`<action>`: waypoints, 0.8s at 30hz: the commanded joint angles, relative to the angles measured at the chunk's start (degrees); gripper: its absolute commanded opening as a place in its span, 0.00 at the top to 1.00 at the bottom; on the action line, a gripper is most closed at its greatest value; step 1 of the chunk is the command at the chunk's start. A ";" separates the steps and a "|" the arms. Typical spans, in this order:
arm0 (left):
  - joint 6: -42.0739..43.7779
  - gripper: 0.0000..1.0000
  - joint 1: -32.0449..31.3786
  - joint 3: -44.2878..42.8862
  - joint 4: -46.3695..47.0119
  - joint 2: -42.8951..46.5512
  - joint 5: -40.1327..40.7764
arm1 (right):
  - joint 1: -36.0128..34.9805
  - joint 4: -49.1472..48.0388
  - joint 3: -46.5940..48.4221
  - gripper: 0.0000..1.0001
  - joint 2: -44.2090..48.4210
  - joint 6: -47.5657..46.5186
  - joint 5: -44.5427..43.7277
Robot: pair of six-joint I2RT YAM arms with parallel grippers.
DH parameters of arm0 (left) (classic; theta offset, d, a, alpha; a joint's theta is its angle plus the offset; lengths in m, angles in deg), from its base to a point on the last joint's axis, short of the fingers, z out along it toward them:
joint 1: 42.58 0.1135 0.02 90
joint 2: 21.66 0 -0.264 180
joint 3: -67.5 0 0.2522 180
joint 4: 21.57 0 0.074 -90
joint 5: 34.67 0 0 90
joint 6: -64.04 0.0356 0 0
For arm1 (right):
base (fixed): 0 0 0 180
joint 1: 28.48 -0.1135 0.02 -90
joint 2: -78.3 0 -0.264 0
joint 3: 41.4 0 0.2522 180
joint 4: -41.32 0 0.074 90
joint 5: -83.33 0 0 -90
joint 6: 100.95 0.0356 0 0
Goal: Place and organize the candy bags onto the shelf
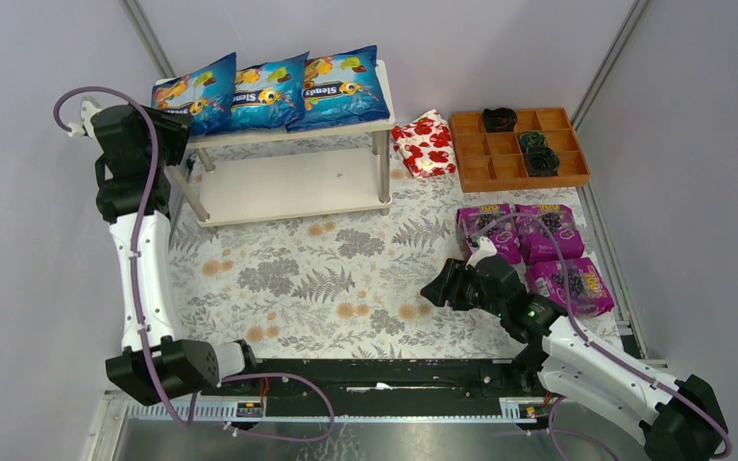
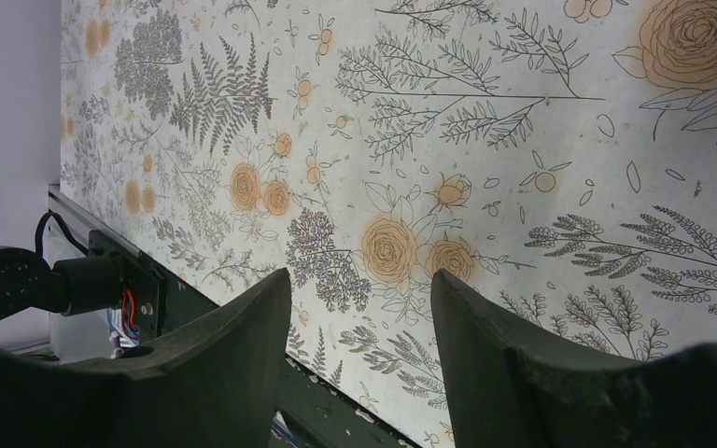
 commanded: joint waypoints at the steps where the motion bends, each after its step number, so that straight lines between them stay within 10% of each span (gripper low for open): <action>1: 3.31 0.57 0.45 -5.44 2.97 -3.25 0.21 | -0.16 -2.25 -0.52 0.37 0.43 0.41 0.57; 13: 3.62 0.62 0.47 -5.70 3.90 -5.04 -1.67 | -0.18 -3.33 -1.05 0.37 -0.37 0.86 0.81; 24: 15.09 0.01 -1.30 1.94 3.19 9.13 -2.08 | -0.16 1.26 1.53 0.36 -0.37 -1.45 -0.92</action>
